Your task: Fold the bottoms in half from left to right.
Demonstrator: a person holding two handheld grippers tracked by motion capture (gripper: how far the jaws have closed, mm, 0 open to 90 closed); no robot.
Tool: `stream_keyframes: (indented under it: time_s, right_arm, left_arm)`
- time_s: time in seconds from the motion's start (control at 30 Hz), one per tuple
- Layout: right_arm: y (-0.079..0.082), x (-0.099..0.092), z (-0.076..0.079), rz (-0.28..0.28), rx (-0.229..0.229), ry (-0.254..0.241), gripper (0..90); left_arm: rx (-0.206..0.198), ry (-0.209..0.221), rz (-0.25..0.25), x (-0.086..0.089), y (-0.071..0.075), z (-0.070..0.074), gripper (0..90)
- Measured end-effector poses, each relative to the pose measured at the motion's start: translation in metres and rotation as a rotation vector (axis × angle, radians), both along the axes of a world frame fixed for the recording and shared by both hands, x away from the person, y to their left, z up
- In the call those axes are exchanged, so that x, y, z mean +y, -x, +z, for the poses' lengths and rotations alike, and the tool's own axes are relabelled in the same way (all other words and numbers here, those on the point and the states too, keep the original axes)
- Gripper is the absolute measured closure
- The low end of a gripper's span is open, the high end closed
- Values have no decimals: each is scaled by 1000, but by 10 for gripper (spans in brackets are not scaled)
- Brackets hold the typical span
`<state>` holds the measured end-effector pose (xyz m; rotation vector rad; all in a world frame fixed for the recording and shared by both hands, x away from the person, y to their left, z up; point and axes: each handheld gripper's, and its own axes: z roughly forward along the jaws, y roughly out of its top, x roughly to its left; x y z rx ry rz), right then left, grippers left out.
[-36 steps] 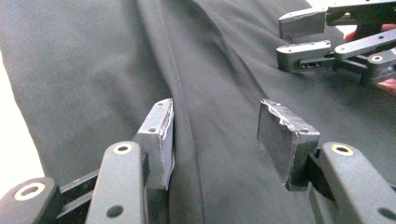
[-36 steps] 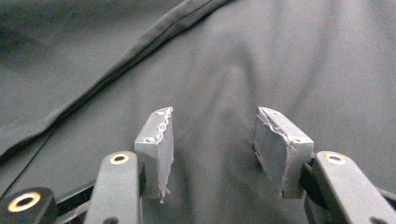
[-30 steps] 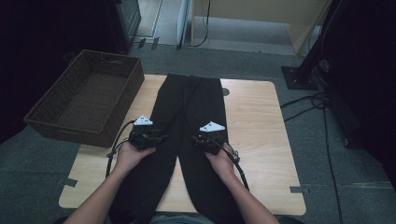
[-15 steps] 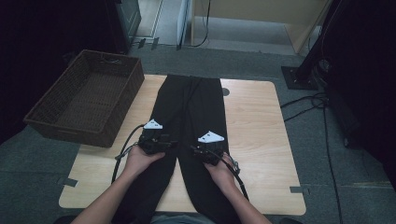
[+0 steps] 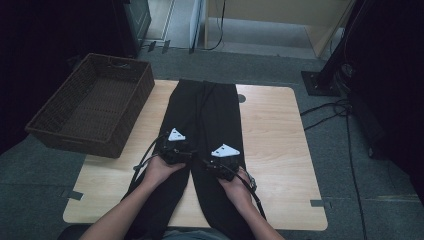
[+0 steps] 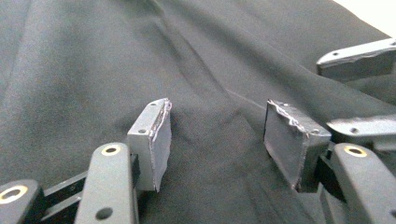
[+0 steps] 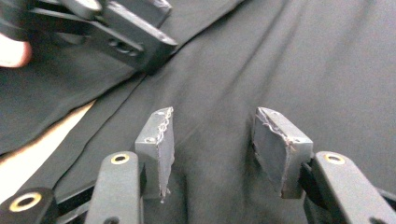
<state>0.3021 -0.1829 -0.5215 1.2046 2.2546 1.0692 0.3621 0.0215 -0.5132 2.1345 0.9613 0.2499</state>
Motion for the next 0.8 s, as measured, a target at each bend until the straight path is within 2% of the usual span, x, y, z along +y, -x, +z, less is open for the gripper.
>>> stream_keyframes:
  time_s: [0.03,0.07,0.13,0.2,0.3,0.37,0.4,0.47,0.5,0.57,0.6,0.73,0.8]
  right_arm:
    - [2,-1,0,1,-1,2,477]
    - [4,-1,0,-1,0,-2,475]
    - [9,-3,0,1,-1,1,471]
    - [14,-6,0,11,3,2,471]
    - [22,-12,4,31,29,16,491]
    - [28,-14,6,41,40,26,492]
    - [32,-14,7,44,41,27,493]
    - [35,-15,7,53,38,36,496]
    - [36,-15,6,57,44,43,496]
    - [37,-16,5,50,37,27,497]
    - [37,-15,4,47,34,23,496]
    - [35,-8,1,50,9,-1,495]
    - [33,0,0,57,1,-6,498]
  left_arm:
    - [-13,-19,3,-2,1,0,458]
    - [-43,-33,6,-3,2,-1,491]
    - [-76,-32,18,-2,3,-4,595]
    - [-63,-15,19,-1,0,-4,722]
    - [-49,-3,-1,1,-2,-4,853]
    - [-41,7,-2,1,-3,-4,877]
    - [-18,23,0,4,-4,-4,885]
    - [41,71,13,10,-10,-3,889]
    - [60,93,20,13,-11,-2,891]
    - [90,147,30,17,-13,2,891]
    - [92,174,29,18,-13,6,892]
    - [90,230,17,22,-16,24,892]
    - [84,242,12,23,-17,31,892]
